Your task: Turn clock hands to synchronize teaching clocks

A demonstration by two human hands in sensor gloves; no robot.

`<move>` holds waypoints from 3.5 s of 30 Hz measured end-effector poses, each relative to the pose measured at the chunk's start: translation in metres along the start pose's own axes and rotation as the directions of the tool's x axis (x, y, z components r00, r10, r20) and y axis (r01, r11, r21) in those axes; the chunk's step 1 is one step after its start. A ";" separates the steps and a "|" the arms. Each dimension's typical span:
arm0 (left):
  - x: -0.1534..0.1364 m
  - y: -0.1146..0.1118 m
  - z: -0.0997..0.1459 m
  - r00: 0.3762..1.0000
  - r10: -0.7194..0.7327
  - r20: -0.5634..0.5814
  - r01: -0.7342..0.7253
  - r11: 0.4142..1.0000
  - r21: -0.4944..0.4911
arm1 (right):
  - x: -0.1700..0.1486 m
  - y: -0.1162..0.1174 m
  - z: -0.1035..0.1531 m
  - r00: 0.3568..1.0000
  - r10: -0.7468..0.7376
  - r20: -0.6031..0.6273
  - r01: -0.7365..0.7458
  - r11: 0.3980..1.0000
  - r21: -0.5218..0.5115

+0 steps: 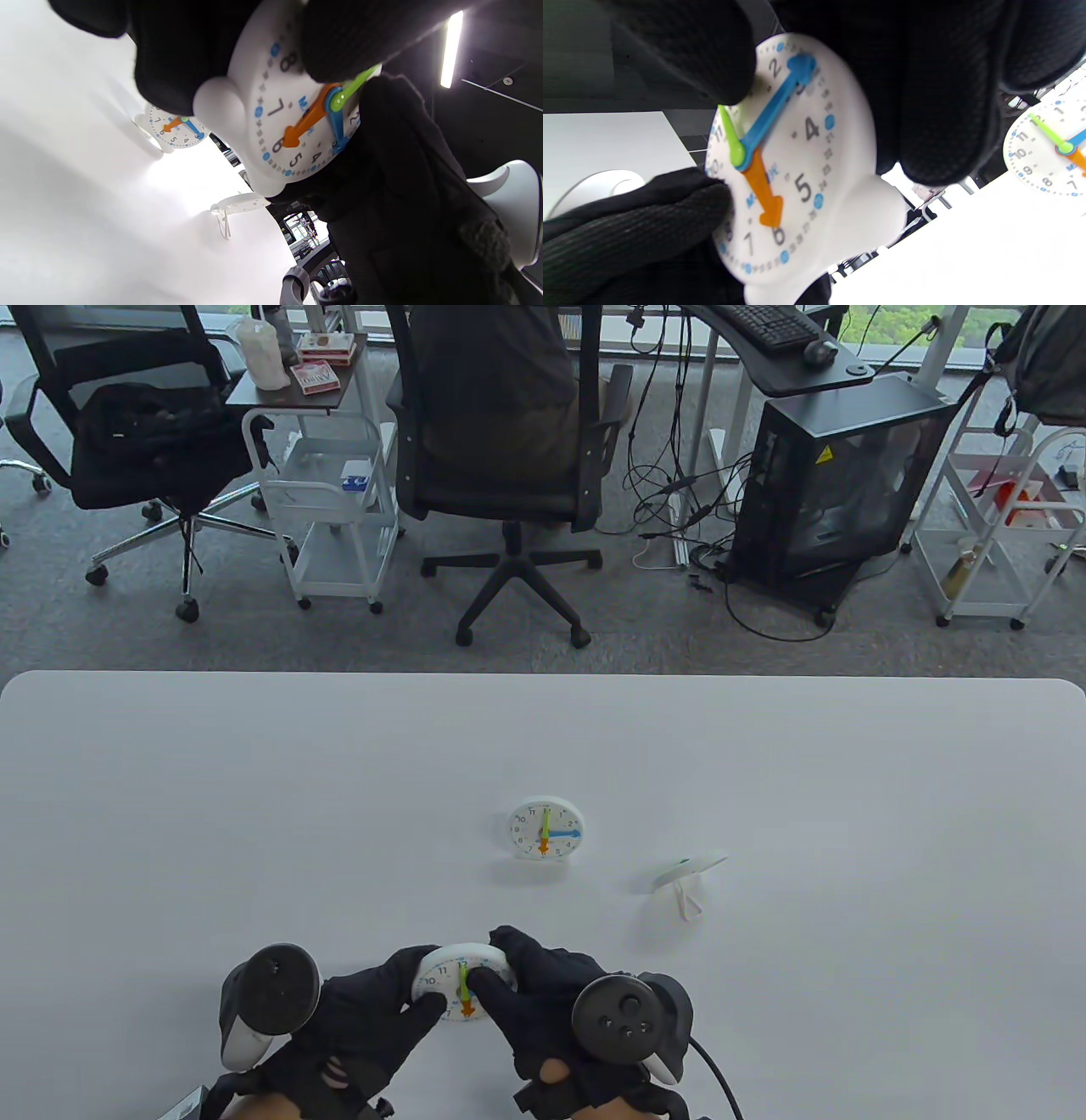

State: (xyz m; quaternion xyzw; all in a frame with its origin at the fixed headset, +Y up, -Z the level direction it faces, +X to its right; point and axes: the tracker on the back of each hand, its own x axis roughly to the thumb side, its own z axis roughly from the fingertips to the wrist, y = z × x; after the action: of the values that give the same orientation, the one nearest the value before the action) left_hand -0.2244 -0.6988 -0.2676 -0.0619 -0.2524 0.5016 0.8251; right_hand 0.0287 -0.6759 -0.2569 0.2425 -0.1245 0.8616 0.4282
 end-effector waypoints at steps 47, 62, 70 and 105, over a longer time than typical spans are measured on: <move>-0.122 0.058 -0.155 0.847 -0.173 -0.502 0.211 0.977 0.018 | -0.137 -0.072 0.008 0.795 -0.357 -0.490 0.067 0.855 -0.514; -0.116 0.049 -0.166 0.849 -0.220 -0.480 0.244 0.970 -0.013 | -0.139 -0.068 0.006 0.795 -0.334 -0.507 0.057 0.873 -0.485; -0.069 0.049 -0.122 0.916 -0.194 -0.352 0.238 0.967 0.087 | -0.133 -0.077 0.006 0.832 -0.269 -0.485 -0.013 0.866 -0.501; -0.002 -0.020 -0.005 0.955 -0.264 -0.138 0.249 0.962 -0.113 | -0.173 -0.047 -0.007 0.525 -0.035 -0.850 -0.341 0.907 -0.248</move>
State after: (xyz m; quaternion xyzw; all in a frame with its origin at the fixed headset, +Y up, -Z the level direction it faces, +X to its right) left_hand -0.2074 -0.7097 -0.2657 -0.1056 -0.2183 0.3716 0.8962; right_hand 0.1535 -0.7616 -0.3535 -0.3016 -0.0919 0.8633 0.3940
